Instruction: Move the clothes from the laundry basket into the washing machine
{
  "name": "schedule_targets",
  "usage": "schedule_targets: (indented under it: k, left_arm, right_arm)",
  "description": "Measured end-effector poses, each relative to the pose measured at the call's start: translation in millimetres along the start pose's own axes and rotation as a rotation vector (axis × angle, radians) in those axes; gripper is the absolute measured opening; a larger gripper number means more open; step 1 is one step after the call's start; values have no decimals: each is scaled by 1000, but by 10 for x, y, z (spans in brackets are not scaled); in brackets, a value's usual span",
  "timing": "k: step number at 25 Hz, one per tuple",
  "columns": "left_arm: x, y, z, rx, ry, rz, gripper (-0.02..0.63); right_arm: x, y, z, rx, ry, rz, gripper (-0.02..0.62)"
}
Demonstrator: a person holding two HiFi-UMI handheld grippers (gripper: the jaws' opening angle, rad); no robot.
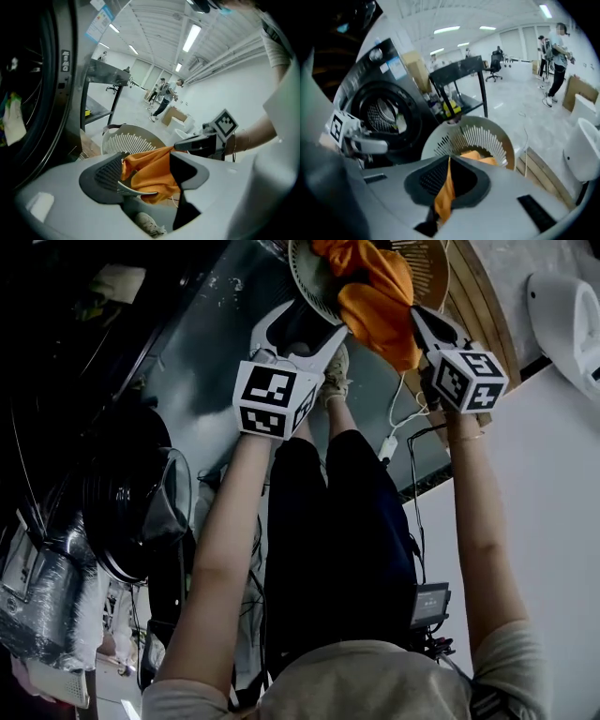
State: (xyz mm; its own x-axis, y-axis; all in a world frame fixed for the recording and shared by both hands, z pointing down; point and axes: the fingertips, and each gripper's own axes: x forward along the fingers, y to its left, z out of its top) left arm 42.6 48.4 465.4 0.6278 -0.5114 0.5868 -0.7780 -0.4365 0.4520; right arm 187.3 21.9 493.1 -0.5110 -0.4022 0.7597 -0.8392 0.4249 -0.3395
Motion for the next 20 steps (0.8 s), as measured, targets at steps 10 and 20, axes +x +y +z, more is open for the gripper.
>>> schedule_targets:
  k: [10, 20]
  left_arm:
    - [-64, -583, 689, 213, -70, -136, 387]
    - [-407, -722, 1113, 263, -136, -339, 76]
  right_arm:
    - [-901, 1439, 1301, -5, -348, 459, 18]
    - [-1083, 1864, 1559, -3, -392, 683, 18]
